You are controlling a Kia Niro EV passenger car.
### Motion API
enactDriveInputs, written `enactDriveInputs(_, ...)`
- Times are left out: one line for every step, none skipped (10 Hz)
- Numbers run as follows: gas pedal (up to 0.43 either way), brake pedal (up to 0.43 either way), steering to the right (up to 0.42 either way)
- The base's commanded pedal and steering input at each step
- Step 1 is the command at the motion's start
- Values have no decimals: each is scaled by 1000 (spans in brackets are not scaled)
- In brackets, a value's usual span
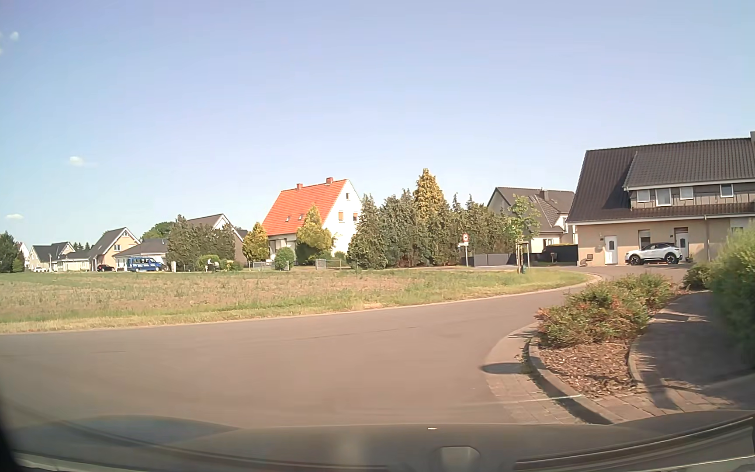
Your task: Follow the waypoints while adhering to traffic rules and regulations
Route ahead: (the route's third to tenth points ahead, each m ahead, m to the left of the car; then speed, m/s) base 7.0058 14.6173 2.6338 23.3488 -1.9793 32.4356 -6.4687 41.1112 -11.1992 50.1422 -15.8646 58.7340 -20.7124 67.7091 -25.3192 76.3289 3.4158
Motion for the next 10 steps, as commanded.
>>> enactDriveInputs(0, 6, -247)
enactDriveInputs(0, 6, -247)
enactDriveInputs(0, 6, -248)
enactDriveInputs(0, 6, -254)
enactDriveInputs(0, 6, -269)
enactDriveInputs(0, 6, -291)
enactDriveInputs(0, 18, -313)
enactDriveInputs(0, 18, -326)
enactDriveInputs(0, 18, -337)
enactDriveInputs(0, 12, -347)
